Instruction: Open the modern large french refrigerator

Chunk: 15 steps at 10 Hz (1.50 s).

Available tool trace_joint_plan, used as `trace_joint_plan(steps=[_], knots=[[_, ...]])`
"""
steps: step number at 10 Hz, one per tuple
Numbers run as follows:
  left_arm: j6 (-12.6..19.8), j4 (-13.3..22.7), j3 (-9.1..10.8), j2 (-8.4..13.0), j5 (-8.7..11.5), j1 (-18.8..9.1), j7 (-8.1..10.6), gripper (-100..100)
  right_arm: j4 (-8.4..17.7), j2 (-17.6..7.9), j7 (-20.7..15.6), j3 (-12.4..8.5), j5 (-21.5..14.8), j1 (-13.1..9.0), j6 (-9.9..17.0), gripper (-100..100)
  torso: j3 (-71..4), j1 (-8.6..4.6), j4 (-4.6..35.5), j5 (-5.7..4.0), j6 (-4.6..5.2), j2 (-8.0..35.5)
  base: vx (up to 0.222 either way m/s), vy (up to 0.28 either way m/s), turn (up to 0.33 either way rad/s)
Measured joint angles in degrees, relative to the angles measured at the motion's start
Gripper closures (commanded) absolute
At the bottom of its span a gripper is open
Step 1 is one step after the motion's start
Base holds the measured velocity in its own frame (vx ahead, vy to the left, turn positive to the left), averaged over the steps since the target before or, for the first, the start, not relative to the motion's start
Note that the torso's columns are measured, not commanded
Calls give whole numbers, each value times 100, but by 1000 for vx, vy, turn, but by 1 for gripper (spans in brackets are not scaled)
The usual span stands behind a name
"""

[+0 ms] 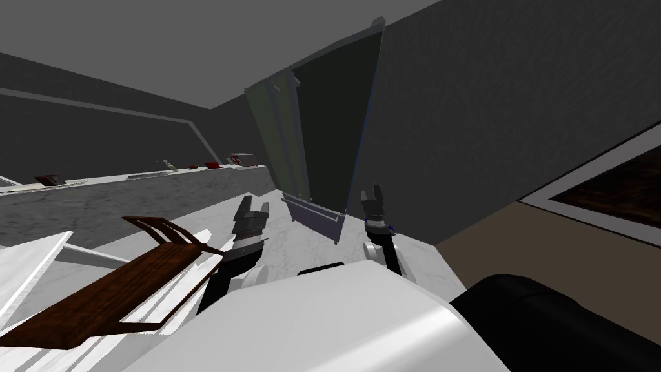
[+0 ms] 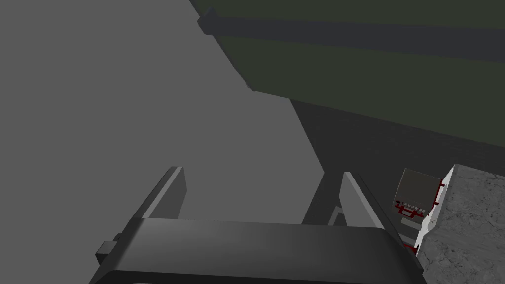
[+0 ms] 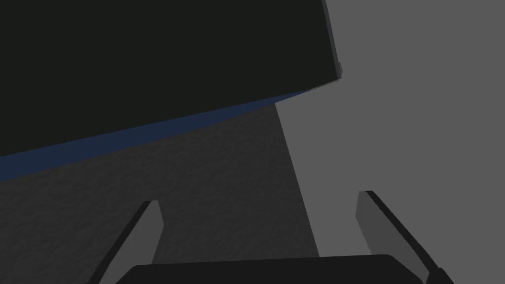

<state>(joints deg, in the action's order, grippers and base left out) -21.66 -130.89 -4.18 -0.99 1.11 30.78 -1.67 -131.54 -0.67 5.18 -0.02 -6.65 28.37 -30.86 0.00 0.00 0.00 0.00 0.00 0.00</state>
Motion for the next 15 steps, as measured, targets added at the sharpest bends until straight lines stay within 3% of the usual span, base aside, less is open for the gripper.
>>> trace_joint_plan(steps=[2, 9, 10, 12, 15], knots=[[0, 0, 0, 0, 0, 0, 0, 0, 0, 0, 0, 0, 0, 0, 0, 0, -1200, 0, 600, 0, 0, 597, 0, 0, 0], [-1, -2, 0, 0, 0, 0, 0, 0, -2, 0, 0, 0, 0, 0, -1, 0, -7073, 0, 3537, 0, 0, 3539, 0, 0, 0], [-1, -2, 0, 0, 0, 0, 0, -100, -2, 0, 0, 0, 0, 0, -1, 0, -7919, 0, 3960, 0, 0, 3962, 10, -13, 1], [-52, 112, 15, 276, 2, -12, 6, -100, 1, 0, 0, 0, 0, 1, 0, 0, -8427, -7, 4204, -1, 0, 4205, 16, -41, 2], [-188, 421, 52, 677, 0, -83, 9, -100, 1, 1, 0, 1, 0, 1, 0, 0, -8460, -5, 4226, -1, 0, 4223, 31, -67, 4]])
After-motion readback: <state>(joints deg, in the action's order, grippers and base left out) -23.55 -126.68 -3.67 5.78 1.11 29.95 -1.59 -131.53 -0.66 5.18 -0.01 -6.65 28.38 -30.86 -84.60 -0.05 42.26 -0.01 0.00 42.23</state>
